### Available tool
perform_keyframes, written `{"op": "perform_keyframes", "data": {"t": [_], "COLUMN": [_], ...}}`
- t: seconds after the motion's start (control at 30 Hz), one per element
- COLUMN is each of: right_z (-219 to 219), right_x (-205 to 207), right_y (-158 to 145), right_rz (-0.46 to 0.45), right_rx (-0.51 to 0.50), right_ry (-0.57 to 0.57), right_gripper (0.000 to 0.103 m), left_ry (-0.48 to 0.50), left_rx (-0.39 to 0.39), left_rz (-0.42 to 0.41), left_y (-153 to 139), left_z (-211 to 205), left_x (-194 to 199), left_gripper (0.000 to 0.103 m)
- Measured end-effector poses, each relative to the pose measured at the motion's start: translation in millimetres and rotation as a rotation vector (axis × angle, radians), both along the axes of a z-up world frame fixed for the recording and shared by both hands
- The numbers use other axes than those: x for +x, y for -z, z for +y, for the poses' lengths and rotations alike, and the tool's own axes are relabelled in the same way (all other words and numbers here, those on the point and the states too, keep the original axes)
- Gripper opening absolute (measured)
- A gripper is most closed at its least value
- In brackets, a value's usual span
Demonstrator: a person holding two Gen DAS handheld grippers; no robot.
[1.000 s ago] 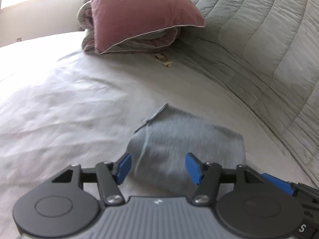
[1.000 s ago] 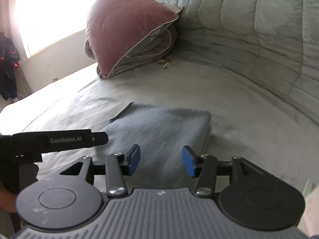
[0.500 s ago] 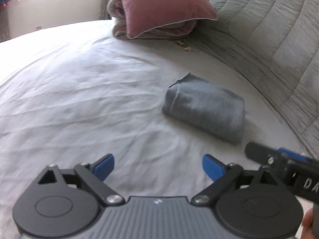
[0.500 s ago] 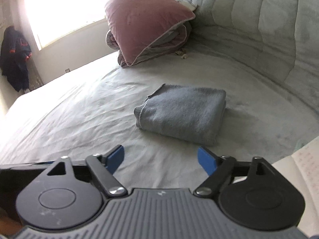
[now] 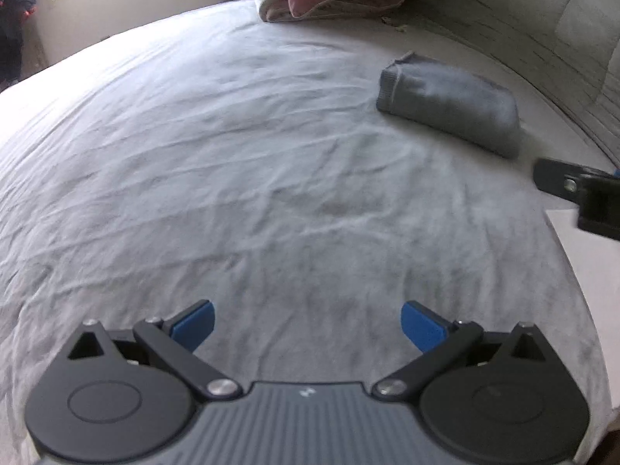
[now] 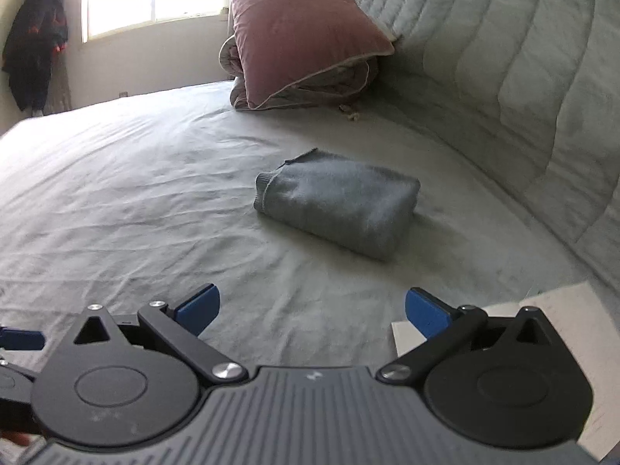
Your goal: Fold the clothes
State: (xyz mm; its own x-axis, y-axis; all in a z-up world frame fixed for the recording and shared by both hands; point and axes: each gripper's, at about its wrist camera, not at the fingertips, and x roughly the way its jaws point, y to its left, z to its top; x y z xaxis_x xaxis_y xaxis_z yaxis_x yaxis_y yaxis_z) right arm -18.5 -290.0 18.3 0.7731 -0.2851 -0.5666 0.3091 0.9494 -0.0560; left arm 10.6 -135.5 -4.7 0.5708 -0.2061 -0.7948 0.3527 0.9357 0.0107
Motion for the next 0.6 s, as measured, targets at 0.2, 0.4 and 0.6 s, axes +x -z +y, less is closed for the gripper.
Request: {"op": "perform_keyframes", "data": {"t": [0.2, 0.4, 0.6], "right_z": [8, 10, 10], "right_x": [-2, 1, 0], "right_y": [-1, 5, 9], "right_rz": [-0.035, -0.003, 0.021], "right_rx": [-0.024, -0.013, 0.000], "right_ry": [0.029, 0.023, 0.030], "right_gripper": [0.103, 0.103, 0.103], "left_ry": [0.026, -0.007, -0.011], "left_rx": [0.029, 0.046, 0.035], "left_rz": [-0.070, -0.053, -0.066], "left_y": [-10, -7, -12], "left_z": [-4, -4, -4], "left_x": [-15, -15, -18], "left_gripper": [0.102, 0.103, 0.103]}}
